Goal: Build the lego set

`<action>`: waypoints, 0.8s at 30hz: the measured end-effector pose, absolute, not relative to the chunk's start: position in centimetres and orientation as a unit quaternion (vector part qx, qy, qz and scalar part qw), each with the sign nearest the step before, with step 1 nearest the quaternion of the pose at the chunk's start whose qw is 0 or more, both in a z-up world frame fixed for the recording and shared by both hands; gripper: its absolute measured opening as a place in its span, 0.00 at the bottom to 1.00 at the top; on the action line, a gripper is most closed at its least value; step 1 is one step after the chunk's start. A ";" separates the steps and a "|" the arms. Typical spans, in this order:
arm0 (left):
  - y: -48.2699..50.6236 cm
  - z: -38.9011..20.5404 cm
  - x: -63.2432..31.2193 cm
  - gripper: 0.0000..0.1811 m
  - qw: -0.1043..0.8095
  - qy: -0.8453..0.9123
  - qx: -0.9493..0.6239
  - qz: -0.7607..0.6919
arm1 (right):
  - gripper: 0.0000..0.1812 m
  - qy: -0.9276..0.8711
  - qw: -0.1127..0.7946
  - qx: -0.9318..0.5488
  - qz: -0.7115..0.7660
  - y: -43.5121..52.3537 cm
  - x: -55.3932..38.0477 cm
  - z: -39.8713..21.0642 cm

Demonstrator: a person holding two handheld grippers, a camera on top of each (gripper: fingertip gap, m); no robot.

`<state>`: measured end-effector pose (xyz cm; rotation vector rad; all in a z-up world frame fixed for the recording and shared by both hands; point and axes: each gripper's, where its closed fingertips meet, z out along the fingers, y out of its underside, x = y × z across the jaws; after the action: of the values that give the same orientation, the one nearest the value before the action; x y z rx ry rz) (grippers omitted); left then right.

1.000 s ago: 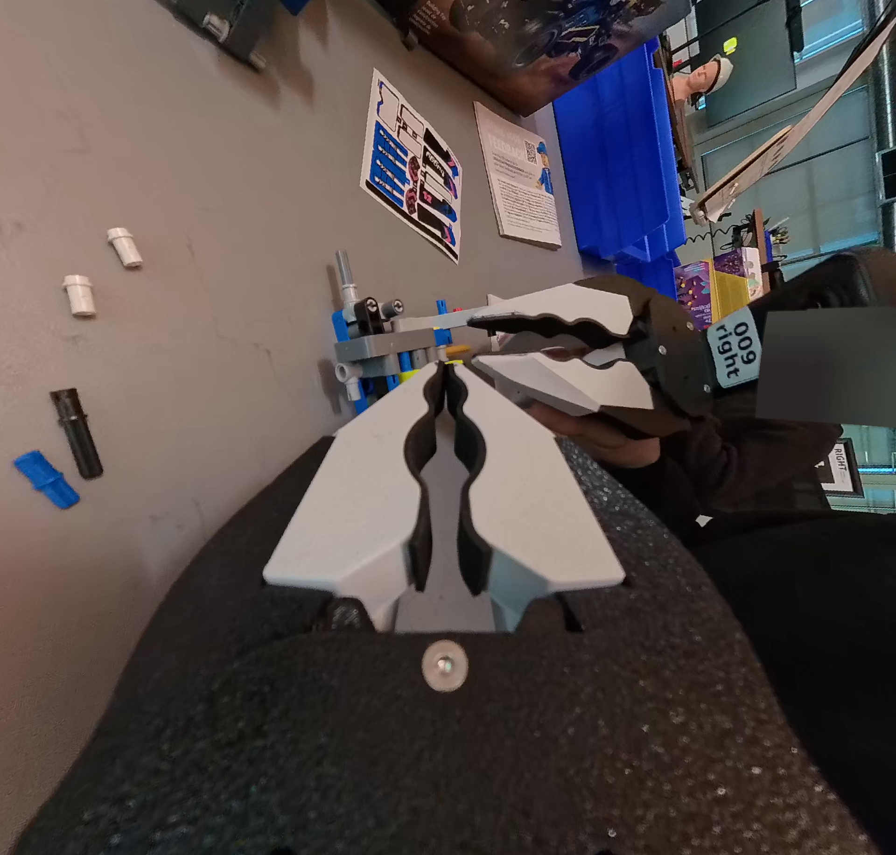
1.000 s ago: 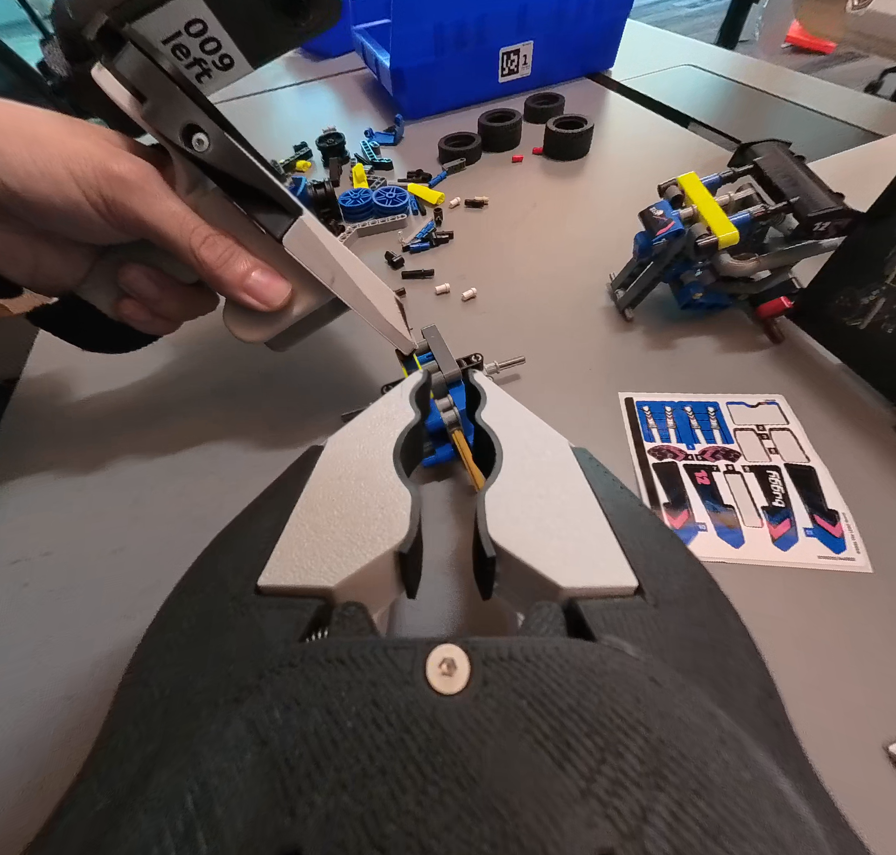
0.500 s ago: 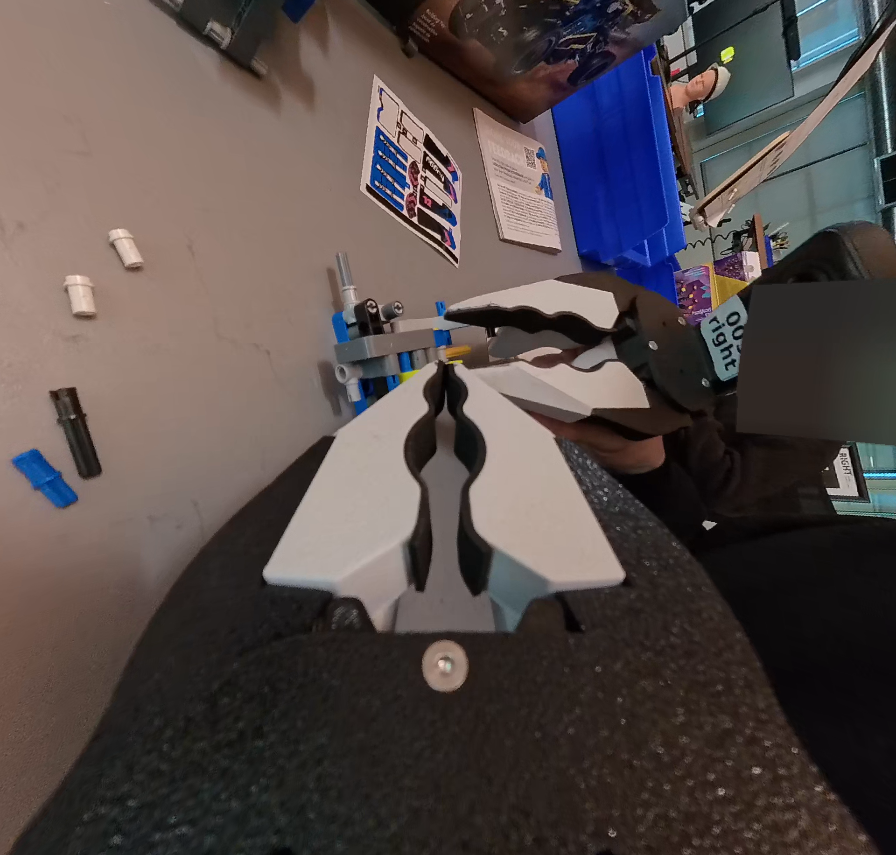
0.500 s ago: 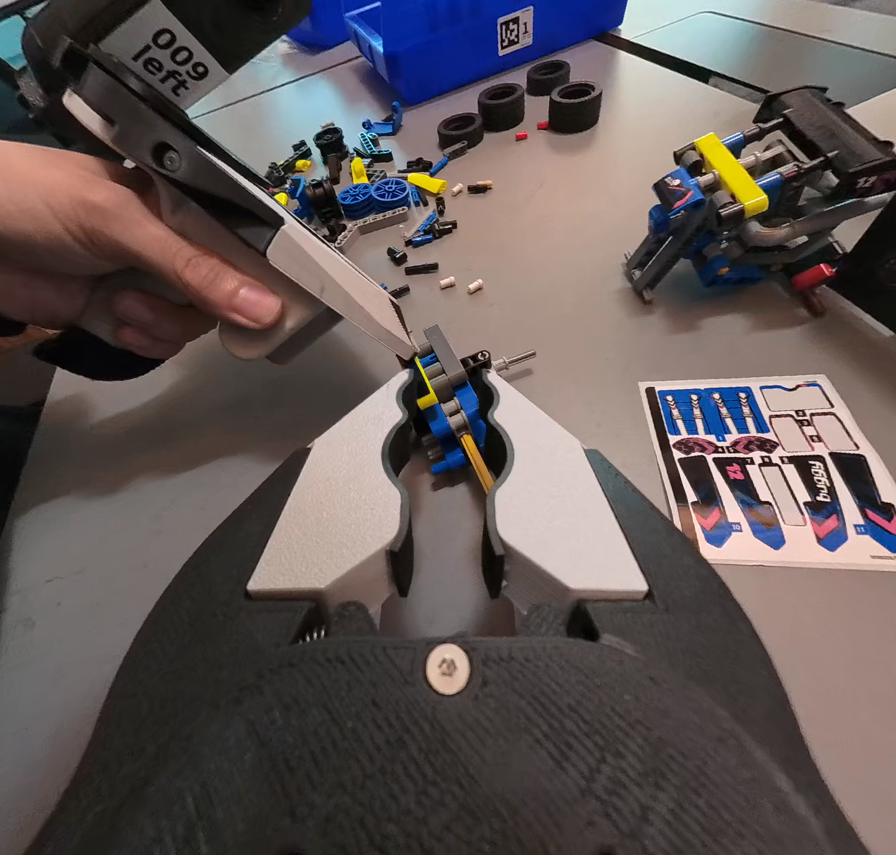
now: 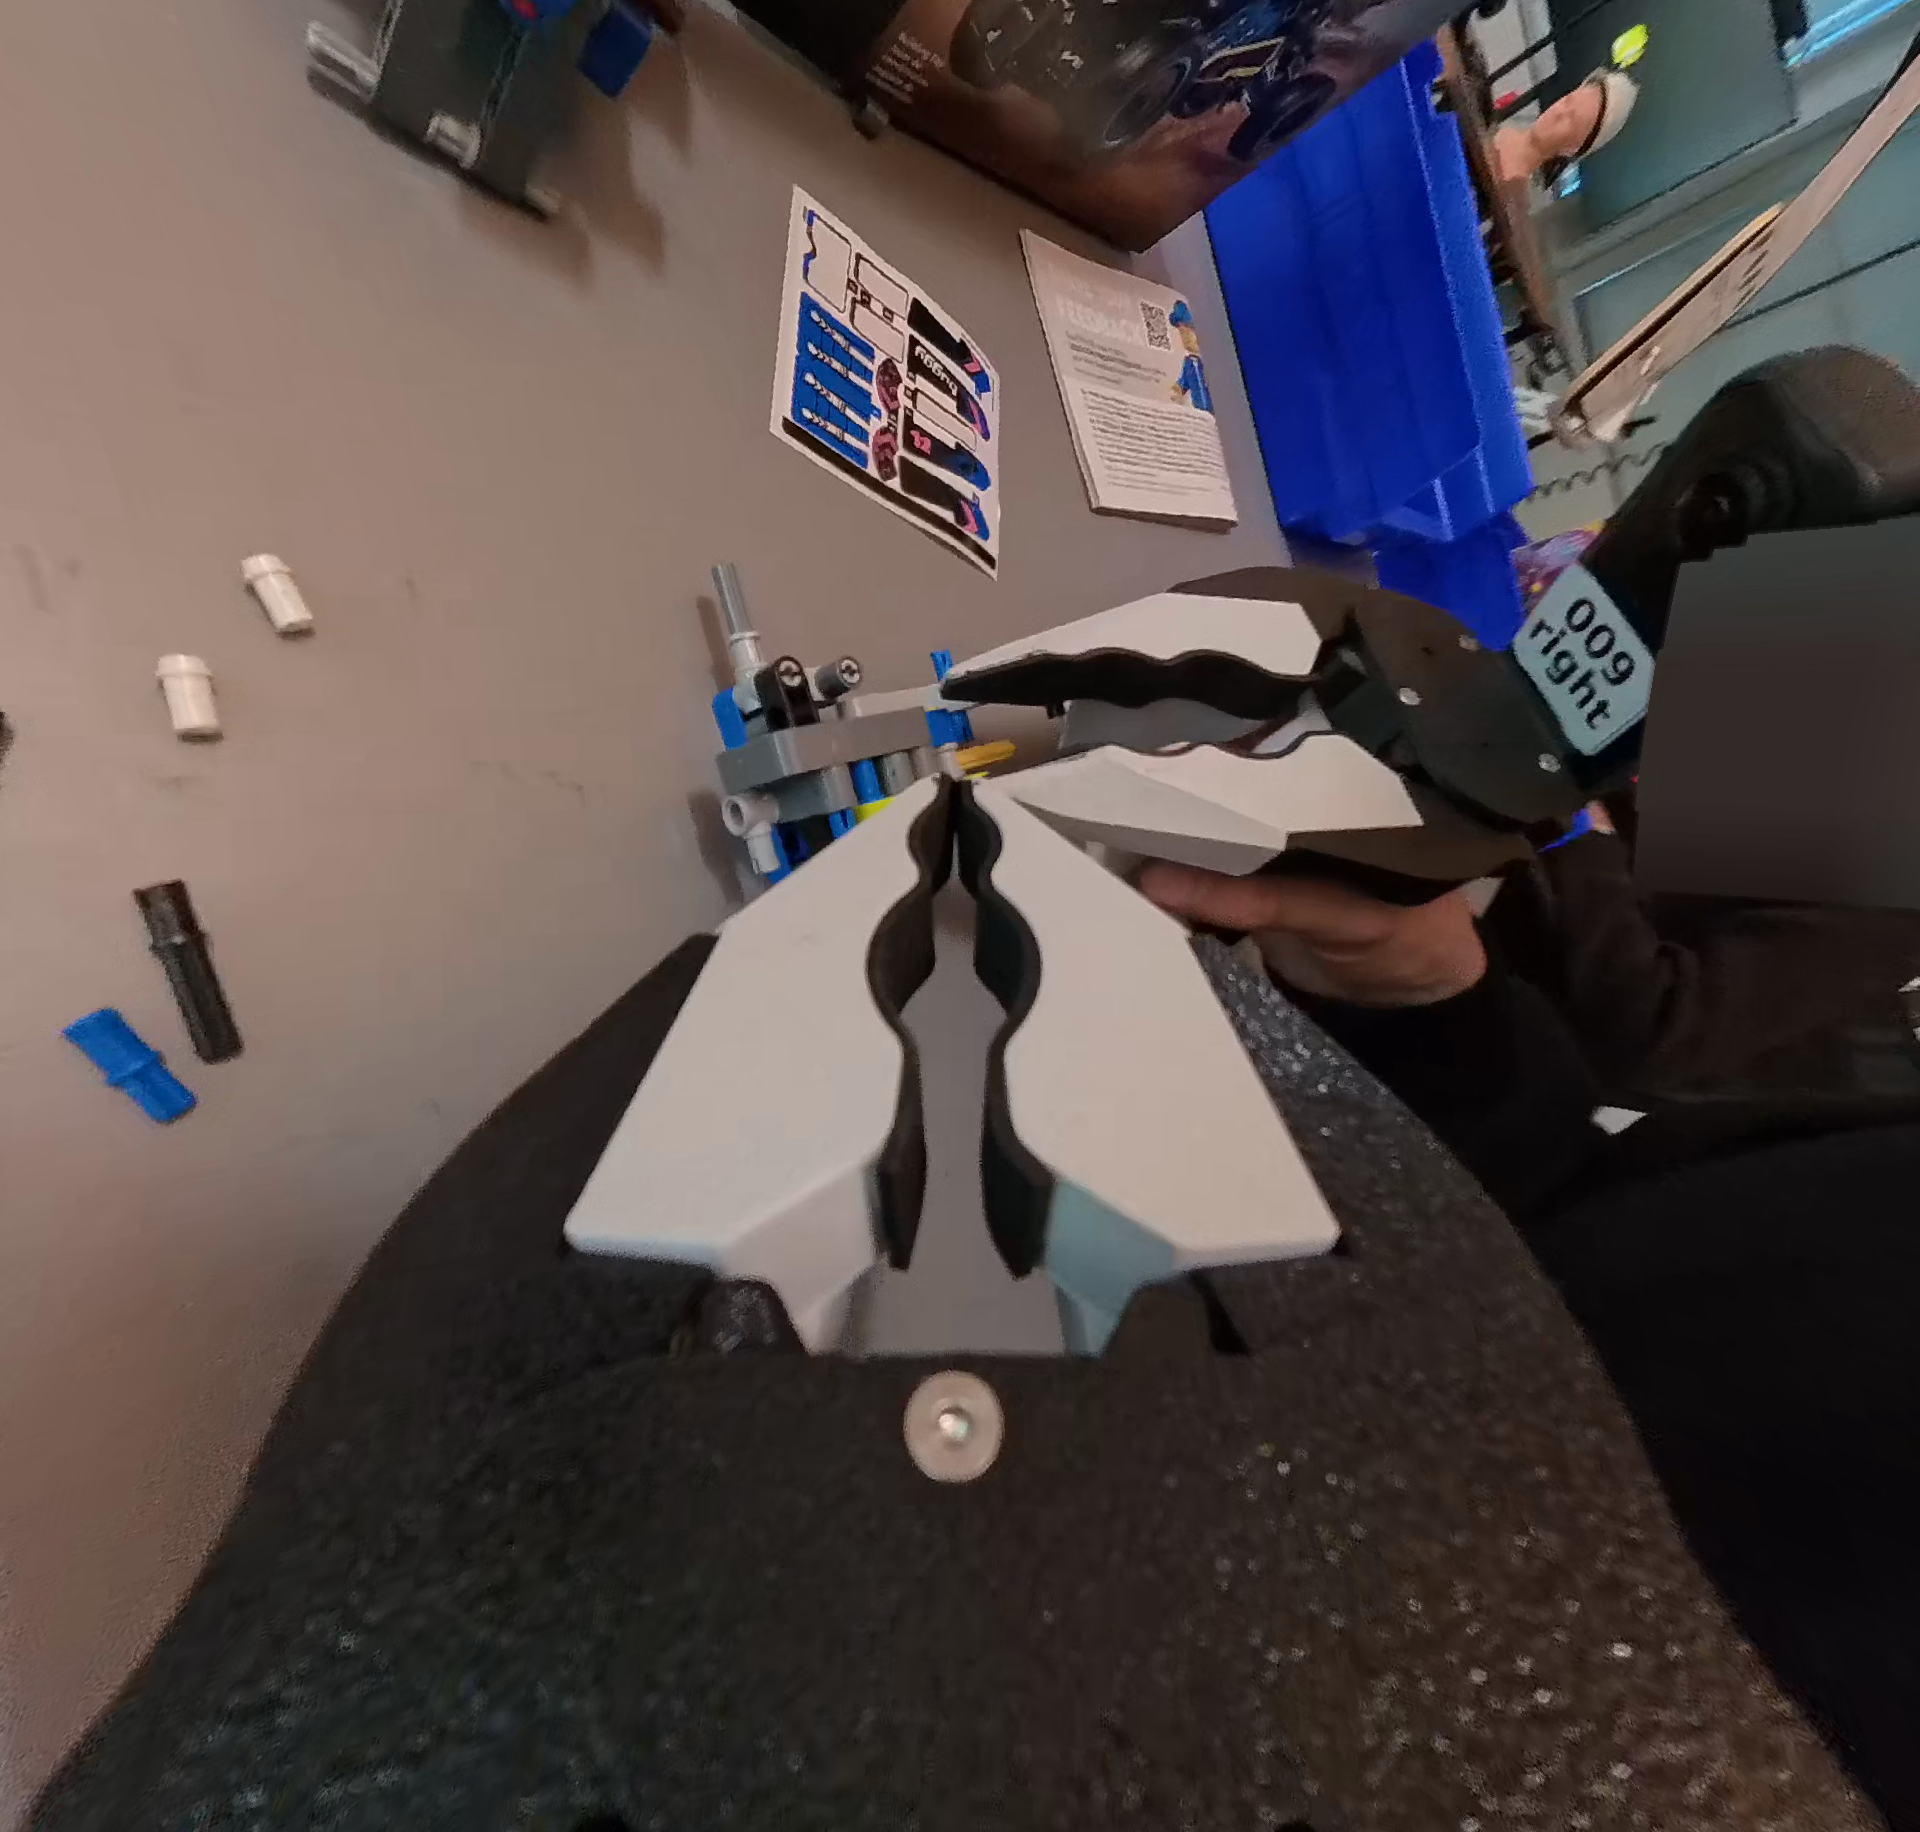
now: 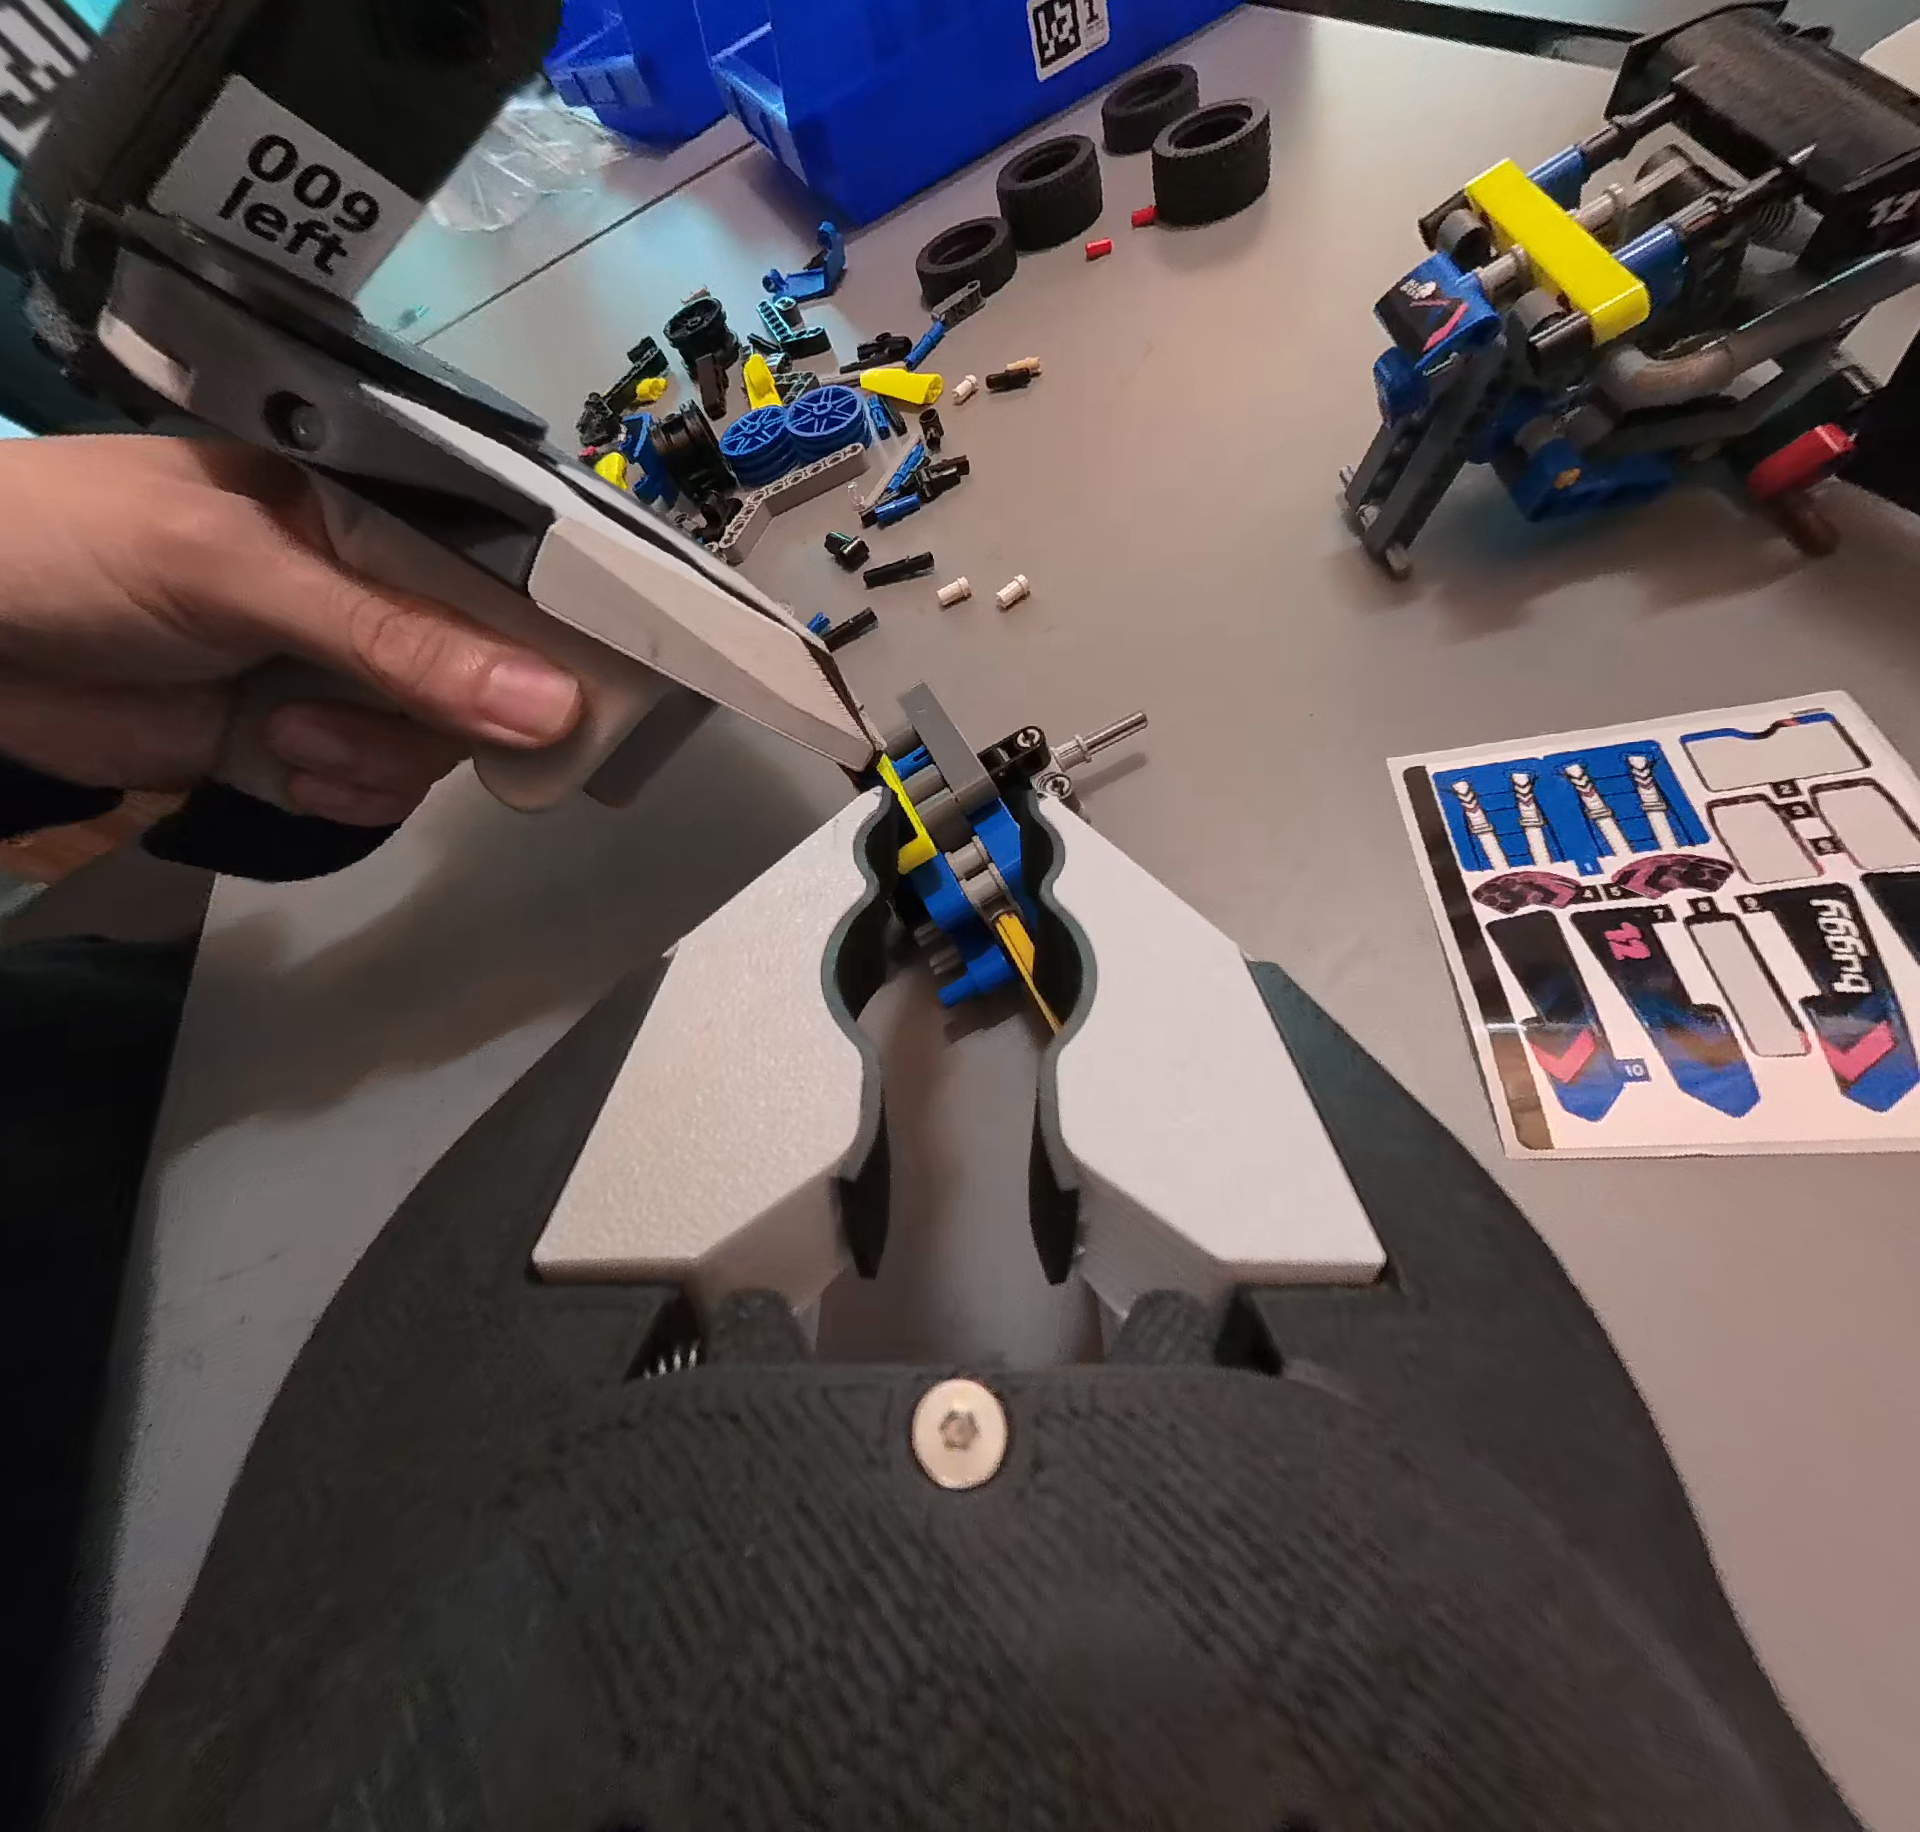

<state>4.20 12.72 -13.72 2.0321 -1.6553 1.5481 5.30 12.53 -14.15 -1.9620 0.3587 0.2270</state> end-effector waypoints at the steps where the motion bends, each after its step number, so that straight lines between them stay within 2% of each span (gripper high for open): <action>1: 12.7 -13.7 4.2 0.00 0.038 -0.552 0.663 0.504 | 0.12 0.152 0.537 -0.824 0.097 12.5 5.3 -14.2; 18: 13.1 -13.8 4.4 0.00 -0.084 -0.651 0.603 0.454 | 0.11 0.153 0.537 -0.824 0.097 12.6 5.3 -14.2; 24: 13.4 -13.8 4.4 0.00 -0.072 -0.637 0.612 0.464 | 0.10 0.064 0.538 -0.840 0.040 12.9 4.5 -13.7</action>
<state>4.37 13.39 -13.82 2.0156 -2.0979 1.5277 4.52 12.94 -13.69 -1.9984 0.1533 0.0945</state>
